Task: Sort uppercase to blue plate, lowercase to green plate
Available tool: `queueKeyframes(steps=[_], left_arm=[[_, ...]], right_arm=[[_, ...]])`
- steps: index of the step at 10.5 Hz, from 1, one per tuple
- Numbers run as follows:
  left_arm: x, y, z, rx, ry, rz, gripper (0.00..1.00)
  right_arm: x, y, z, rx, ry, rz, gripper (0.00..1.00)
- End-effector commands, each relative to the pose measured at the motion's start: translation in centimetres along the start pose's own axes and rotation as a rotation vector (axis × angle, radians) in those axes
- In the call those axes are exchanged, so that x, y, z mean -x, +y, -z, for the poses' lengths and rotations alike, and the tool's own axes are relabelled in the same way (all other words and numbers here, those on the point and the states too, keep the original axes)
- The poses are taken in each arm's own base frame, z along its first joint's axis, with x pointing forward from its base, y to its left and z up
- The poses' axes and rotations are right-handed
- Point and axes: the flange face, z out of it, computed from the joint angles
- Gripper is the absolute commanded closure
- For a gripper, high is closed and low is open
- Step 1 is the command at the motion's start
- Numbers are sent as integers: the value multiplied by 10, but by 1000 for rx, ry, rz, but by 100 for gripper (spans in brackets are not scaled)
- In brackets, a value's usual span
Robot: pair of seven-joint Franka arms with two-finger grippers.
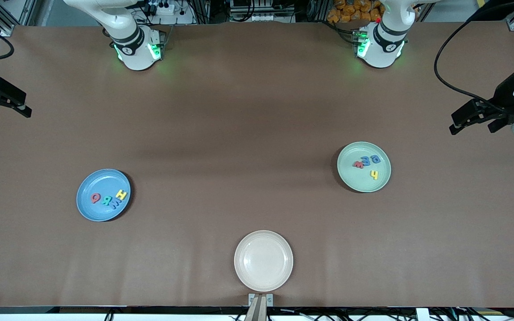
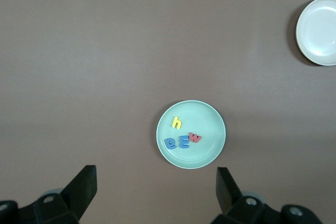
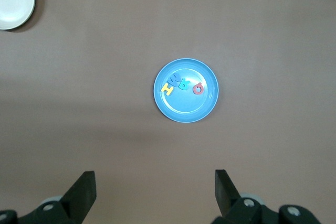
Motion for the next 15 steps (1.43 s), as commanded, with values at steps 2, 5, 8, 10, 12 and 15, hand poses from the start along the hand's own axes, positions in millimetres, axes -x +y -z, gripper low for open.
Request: queueKeyframes(steps=[2, 5, 8, 10, 12, 15], left_arm=[[9, -1, 9, -26, 15, -27, 0], [10, -3, 15, -52, 26, -89, 0], [13, 8, 16, -54, 29, -111, 0], [15, 16, 17, -52, 30, -127, 0], [17, 15, 21, -49, 38, -127, 0], [17, 15, 21, -49, 38, -125, 0]], right_arm=[[2, 4, 5, 1, -1, -14, 0], [2, 5, 5, 1, -1, -11, 0], [2, 5, 5, 1, -1, -9, 0], [2, 5, 5, 1, -1, -9, 0], [2, 5, 5, 1, -1, -8, 0], [2, 4, 5, 1, -1, -6, 0]])
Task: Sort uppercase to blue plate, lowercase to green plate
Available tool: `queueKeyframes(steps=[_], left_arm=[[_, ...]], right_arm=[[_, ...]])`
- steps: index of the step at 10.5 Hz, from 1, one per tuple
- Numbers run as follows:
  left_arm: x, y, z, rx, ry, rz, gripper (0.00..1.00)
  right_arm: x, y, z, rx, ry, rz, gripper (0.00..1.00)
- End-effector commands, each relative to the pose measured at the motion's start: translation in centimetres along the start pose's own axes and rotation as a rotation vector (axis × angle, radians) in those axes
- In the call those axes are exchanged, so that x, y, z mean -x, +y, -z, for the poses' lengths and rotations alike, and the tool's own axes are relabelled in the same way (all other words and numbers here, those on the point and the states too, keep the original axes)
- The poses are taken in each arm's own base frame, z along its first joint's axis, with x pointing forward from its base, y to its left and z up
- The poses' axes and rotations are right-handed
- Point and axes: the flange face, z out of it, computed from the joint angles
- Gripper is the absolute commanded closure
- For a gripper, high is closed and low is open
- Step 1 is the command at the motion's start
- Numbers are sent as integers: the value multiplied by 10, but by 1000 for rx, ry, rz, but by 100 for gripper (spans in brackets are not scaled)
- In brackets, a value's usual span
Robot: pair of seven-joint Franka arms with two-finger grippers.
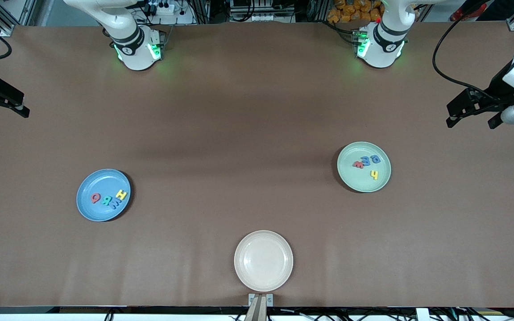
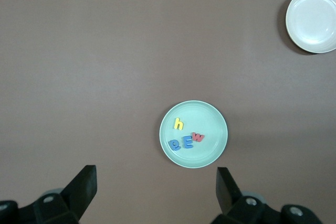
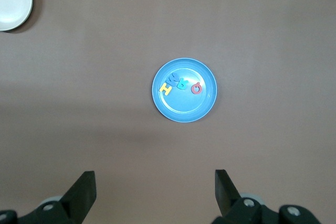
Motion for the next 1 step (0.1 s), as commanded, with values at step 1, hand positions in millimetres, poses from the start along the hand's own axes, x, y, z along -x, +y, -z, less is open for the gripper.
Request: queueKeyframes(steps=[1], left_arm=[[7, -2, 5, -23, 6, -22, 0]], right_arm=[[1, -1, 5, 0, -1, 3, 0]])
